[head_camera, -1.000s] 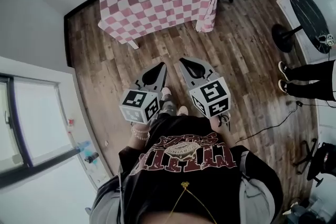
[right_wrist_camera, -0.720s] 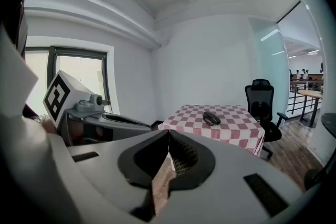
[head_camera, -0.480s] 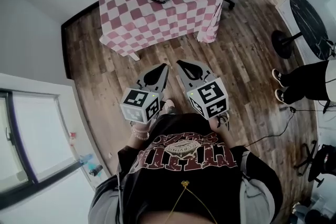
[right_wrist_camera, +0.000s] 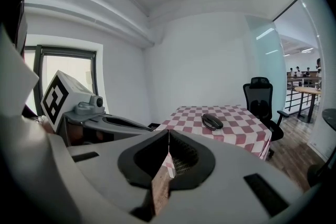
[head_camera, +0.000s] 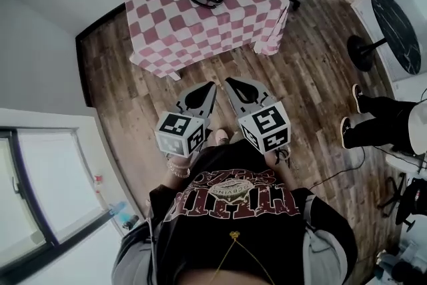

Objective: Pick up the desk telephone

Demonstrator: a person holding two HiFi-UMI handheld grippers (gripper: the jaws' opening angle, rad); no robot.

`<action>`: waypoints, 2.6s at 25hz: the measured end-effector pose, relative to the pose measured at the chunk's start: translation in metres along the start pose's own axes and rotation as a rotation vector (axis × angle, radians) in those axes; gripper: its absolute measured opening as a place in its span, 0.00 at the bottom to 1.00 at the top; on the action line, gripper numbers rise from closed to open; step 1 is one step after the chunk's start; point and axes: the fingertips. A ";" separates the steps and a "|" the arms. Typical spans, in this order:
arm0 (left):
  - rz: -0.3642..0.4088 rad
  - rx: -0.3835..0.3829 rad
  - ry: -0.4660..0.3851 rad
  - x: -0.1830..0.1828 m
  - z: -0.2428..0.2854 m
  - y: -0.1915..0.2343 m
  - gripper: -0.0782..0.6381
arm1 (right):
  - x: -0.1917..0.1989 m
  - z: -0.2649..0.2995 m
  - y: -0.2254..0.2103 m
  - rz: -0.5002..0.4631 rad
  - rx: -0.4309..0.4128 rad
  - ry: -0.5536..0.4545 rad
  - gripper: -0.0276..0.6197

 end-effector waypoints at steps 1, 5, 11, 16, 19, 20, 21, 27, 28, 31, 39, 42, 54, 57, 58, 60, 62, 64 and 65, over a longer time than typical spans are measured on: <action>-0.006 0.002 0.000 -0.001 0.001 0.003 0.12 | 0.000 0.002 -0.001 0.005 0.007 -0.001 0.07; -0.025 0.006 -0.002 -0.003 0.003 0.011 0.12 | 0.002 0.009 -0.003 0.008 0.015 0.022 0.07; -0.050 0.003 0.005 -0.006 0.012 0.027 0.12 | -0.001 0.026 -0.011 0.020 0.011 0.037 0.07; -0.054 -0.008 0.011 -0.015 0.027 0.043 0.12 | -0.012 0.044 -0.028 0.011 -0.003 0.043 0.07; -0.056 -0.014 0.008 -0.024 0.041 0.050 0.12 | -0.018 0.055 -0.041 -0.001 -0.015 0.054 0.07; -0.058 -0.016 0.006 -0.027 0.046 0.053 0.12 | -0.019 0.059 -0.046 -0.002 -0.019 0.058 0.07; -0.060 -0.019 0.005 -0.030 0.052 0.055 0.12 | -0.020 0.062 -0.052 -0.002 -0.022 0.061 0.07; -0.064 -0.036 -0.005 -0.052 0.086 0.065 0.12 | -0.034 0.078 -0.088 -0.011 -0.048 0.070 0.07; -0.065 -0.045 -0.010 -0.057 0.092 0.067 0.12 | -0.038 0.081 -0.094 -0.016 -0.058 0.069 0.07; -0.072 -0.068 -0.019 -0.069 0.108 0.072 0.12 | -0.049 0.091 -0.110 -0.034 -0.091 0.065 0.07; -0.093 -0.124 -0.047 -0.086 0.143 0.083 0.12 | -0.061 0.111 -0.146 -0.066 -0.166 0.071 0.07; -0.113 -0.156 -0.054 -0.087 0.146 0.088 0.12 | -0.063 0.115 -0.152 -0.080 -0.195 0.076 0.07; -0.110 -0.173 -0.014 -0.088 0.167 0.112 0.12 | -0.064 0.139 -0.177 -0.047 -0.202 0.077 0.07; -0.105 -0.157 -0.010 -0.094 0.179 0.123 0.12 | -0.068 0.151 -0.185 -0.037 -0.185 0.073 0.07; -0.102 -0.150 -0.011 -0.098 0.183 0.128 0.12 | -0.070 0.155 -0.188 -0.034 -0.178 0.074 0.07; -0.092 -0.137 -0.009 -0.105 0.191 0.137 0.12 | -0.075 0.165 -0.194 -0.030 -0.164 0.074 0.07; -0.085 -0.124 -0.007 -0.111 0.198 0.147 0.12 | -0.081 0.175 -0.200 -0.031 -0.149 0.074 0.07; -0.081 -0.109 -0.001 -0.115 0.206 0.158 0.12 | -0.085 0.186 -0.207 -0.028 -0.135 0.075 0.07; -0.080 -0.101 0.002 -0.117 0.210 0.163 0.12 | -0.086 0.192 -0.210 -0.024 -0.129 0.077 0.07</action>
Point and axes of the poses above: the fingertips, and each gripper's own axes: z forward along the fingers, y to its left, x out of its underside, and after that the axes turned 6 degrees about -x, right-handed
